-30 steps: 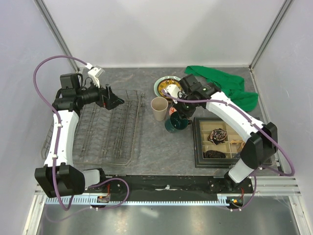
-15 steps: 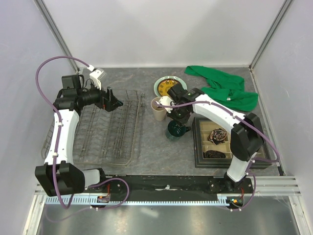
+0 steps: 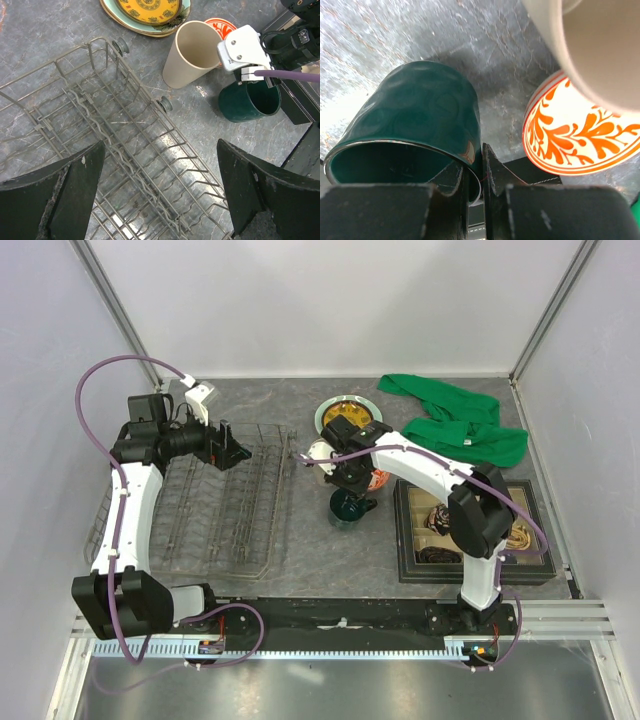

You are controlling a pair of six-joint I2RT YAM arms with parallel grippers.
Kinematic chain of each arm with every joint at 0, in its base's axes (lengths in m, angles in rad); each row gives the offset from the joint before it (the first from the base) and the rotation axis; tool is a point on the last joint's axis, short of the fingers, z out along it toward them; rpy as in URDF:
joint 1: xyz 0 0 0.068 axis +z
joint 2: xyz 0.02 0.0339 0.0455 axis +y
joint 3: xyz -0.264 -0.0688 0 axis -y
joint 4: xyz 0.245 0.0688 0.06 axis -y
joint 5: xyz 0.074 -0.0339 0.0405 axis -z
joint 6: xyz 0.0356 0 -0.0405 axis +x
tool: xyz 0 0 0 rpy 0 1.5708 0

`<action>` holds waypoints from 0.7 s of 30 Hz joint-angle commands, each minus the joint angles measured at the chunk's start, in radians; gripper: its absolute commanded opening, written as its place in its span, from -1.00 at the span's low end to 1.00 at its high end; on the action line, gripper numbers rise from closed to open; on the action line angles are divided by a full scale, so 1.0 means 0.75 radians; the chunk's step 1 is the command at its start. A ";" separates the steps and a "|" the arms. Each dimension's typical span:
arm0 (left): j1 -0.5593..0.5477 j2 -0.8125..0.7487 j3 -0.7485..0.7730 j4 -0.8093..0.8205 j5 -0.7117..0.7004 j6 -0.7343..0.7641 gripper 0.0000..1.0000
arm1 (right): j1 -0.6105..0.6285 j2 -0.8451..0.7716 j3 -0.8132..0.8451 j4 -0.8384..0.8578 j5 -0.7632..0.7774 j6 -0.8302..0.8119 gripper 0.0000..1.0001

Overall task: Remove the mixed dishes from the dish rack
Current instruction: Place the cup at the center of the board.

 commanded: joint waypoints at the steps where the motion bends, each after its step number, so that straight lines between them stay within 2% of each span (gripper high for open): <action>1: 0.008 -0.005 -0.008 -0.021 -0.004 0.075 0.97 | 0.017 0.016 0.112 -0.043 0.021 0.003 -1.00; 21: 0.008 -0.020 -0.027 -0.037 -0.010 0.114 0.97 | 0.025 0.106 0.179 -0.063 0.043 -0.014 -1.00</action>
